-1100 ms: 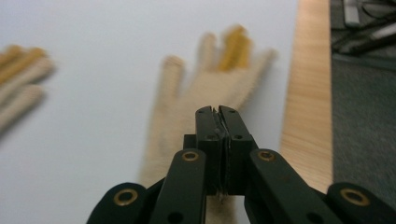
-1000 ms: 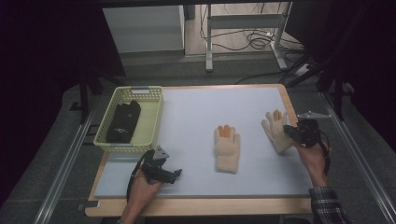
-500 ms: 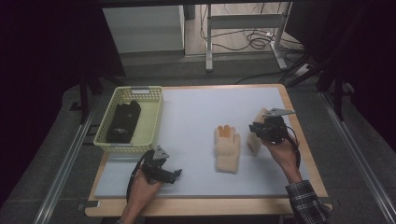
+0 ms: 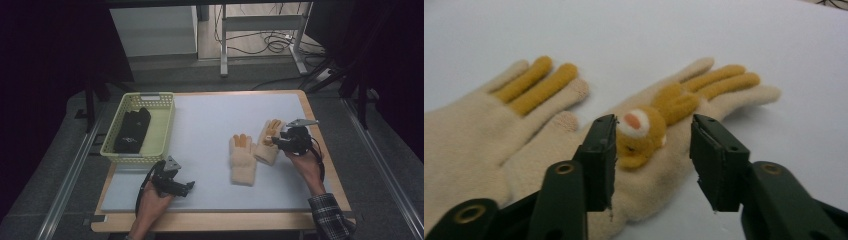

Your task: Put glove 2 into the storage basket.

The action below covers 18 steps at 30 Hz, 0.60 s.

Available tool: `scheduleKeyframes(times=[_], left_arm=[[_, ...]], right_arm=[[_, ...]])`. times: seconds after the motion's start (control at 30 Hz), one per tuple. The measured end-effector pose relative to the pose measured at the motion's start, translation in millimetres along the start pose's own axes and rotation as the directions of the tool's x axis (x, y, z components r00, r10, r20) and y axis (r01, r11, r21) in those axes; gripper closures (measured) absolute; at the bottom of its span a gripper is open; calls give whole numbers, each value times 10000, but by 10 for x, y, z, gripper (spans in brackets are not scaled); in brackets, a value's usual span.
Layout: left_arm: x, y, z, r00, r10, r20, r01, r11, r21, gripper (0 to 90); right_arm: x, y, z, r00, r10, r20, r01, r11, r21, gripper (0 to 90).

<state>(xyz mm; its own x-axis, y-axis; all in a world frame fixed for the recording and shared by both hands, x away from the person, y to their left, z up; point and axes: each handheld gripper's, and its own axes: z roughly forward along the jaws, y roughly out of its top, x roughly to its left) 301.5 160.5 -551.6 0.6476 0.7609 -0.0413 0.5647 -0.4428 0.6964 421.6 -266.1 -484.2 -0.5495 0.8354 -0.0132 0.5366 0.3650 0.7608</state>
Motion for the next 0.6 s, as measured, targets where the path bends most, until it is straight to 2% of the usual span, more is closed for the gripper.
scheduleKeyframes(times=[0.13, 0.27, 0.43, 0.47, 0.6], left_arm=[[0, 0, 1, 10000, -8, -1, 8, 10000, -8, 11], [0, 0, 0, 10000, -1, 3, 1, 10000, -3, 11], [0, 0, 0, 10000, 2, 2, -2, 10000, -2, 11], [0, 0, 0, 10000, 1, 2, -1, 10000, -2, 11], [0, 0, 0, 10000, 2, 1, -2, 10000, 0, 11]], right_arm=[[2, -58, 121, 9998, -197, -49, 197, 9998, 1, 441], [40, -86, 254, 9989, -453, -74, 453, 9990, -33, 417], [69, -115, 418, 9947, -963, 361, 953, 9951, 280, 418], [64, -129, 446, 9956, -898, 266, 891, 9957, 263, 425], [56, -130, 428, 9973, -724, 125, 721, 9972, 196, 583]])
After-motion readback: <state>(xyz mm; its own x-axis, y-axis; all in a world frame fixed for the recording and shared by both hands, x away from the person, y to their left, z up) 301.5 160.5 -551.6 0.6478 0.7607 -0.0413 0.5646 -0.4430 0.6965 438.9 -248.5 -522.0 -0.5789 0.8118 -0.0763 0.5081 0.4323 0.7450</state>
